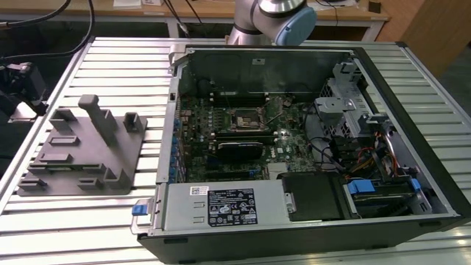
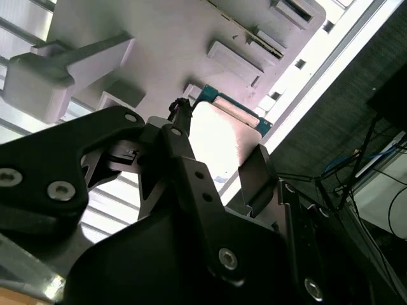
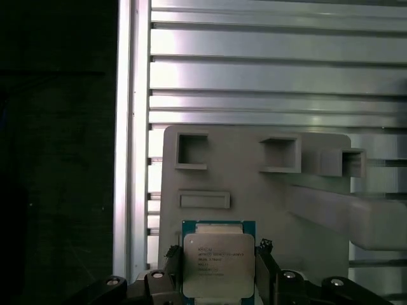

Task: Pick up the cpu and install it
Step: 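Pick up the cpu and move it towards the insertion slot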

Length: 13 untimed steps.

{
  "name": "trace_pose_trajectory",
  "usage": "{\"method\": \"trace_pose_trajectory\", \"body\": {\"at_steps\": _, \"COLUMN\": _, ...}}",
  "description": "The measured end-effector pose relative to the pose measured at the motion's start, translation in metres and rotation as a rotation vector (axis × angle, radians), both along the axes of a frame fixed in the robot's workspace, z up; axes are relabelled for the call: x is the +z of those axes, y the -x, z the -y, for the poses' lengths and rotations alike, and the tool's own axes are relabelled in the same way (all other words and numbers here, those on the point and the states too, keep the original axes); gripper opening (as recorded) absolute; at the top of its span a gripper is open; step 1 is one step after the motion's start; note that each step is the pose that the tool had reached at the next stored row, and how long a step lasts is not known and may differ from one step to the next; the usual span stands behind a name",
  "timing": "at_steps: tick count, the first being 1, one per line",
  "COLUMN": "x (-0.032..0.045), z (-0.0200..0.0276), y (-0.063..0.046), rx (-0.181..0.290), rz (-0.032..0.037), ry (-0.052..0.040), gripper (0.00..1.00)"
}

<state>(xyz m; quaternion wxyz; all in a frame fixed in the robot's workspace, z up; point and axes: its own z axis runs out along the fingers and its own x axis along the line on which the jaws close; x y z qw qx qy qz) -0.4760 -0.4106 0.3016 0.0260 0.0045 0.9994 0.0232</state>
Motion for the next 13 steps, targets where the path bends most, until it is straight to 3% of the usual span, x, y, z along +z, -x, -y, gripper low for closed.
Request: {"method": "trace_pose_trajectory", "body": {"at_steps": 13, "x": 0.0201, "z": 0.0000, "y": 0.000, "rx": 0.000, "rz": 0.0063, "ry": -0.0001, "gripper": 0.54}}
